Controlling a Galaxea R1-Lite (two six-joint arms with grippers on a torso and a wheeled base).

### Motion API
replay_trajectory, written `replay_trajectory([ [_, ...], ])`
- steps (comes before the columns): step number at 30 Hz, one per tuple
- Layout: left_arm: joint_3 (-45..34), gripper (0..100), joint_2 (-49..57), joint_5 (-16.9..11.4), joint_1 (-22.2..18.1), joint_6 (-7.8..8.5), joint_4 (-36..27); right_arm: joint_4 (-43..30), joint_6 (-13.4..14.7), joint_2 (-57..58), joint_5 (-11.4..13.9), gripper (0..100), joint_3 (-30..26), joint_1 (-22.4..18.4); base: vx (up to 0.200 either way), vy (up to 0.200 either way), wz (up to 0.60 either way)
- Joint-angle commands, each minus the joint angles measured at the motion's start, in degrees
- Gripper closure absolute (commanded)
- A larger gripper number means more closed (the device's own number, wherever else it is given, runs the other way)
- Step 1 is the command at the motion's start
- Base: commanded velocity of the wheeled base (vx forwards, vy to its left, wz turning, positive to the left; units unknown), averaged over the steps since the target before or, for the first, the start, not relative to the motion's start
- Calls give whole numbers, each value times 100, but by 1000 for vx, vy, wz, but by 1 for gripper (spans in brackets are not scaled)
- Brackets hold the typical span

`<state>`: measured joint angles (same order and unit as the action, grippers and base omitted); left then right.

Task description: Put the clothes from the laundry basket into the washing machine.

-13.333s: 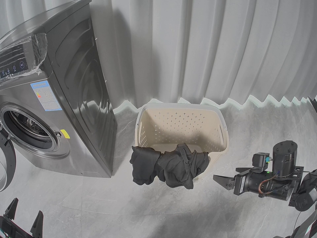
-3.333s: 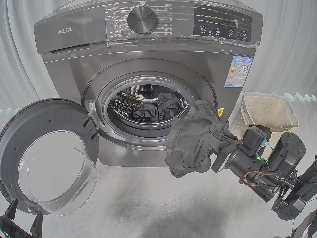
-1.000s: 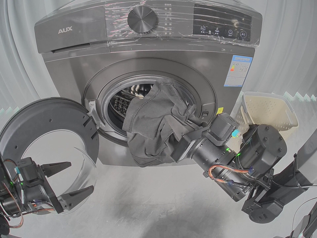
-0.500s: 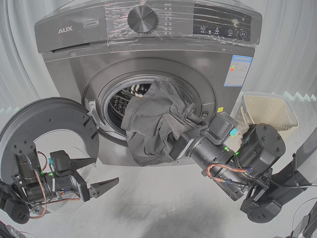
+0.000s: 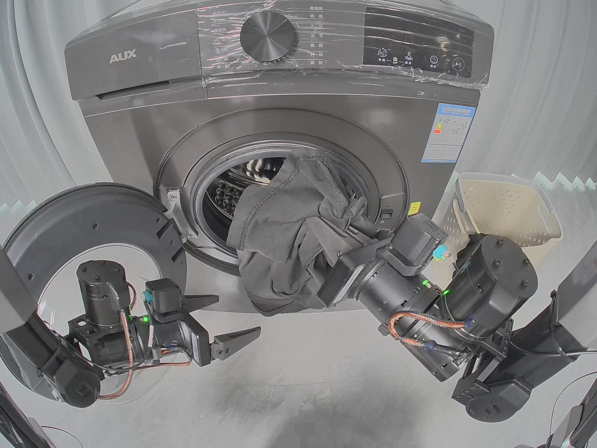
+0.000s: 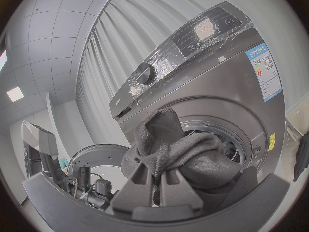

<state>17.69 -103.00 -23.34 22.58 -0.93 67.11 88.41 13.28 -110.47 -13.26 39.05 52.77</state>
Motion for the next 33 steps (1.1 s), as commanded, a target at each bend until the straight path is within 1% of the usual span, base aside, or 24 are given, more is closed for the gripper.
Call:
replay_trajectory([
  [1,191,0,-704,-3,71,-30,285,1,0,-1,-1,100,-20,40,0,0,0],
  [4,393,0,-1056,5,133,-189,672,1,0,-10,8,100,-20,66,0,0,0],
  [5,472,0,-1205,14,186,-294,839,1,0,-10,-1,100,-20,102,0,0,0],
  [6,508,0,-1302,23,203,-364,980,1,0,-1,-1,100,-20,119,0,0,0],
  [8,534,0,-1486,58,238,-452,1199,1,0,-1,-10,100,-20,119,0,0,0],
  [14,675,0,-1996,93,230,-479,1656,1,8,-10,-10,100,-20,119,0,0,0],
  [19,789,0,-2119,128,230,-523,1955,1,17,-18,-10,100,-20,119,0,0,0],
  [21,798,0,-2110,190,230,-549,2017,1,17,-18,-10,100,-20,119,0,0,0],
  [23,798,0,-2110,190,238,-584,2061,1,17,-18,-10,100,-29,119,0,0,0],
  [28,841,0,-2137,260,238,-610,2069,1,26,-45,-18,100,-29,119,0,0,0],
  [29,868,100,-2163,295,238,-602,2078,1,26,-45,-18,100,-29,119,0,0,0],
  [31,929,100,-2225,375,238,-584,2131,1,26,-45,-18,100,-29,119,0,0,0],
  [33,973,100,-2233,392,238,-575,2140,1,26,-45,-18,100,-29,110,0,0,0],
])
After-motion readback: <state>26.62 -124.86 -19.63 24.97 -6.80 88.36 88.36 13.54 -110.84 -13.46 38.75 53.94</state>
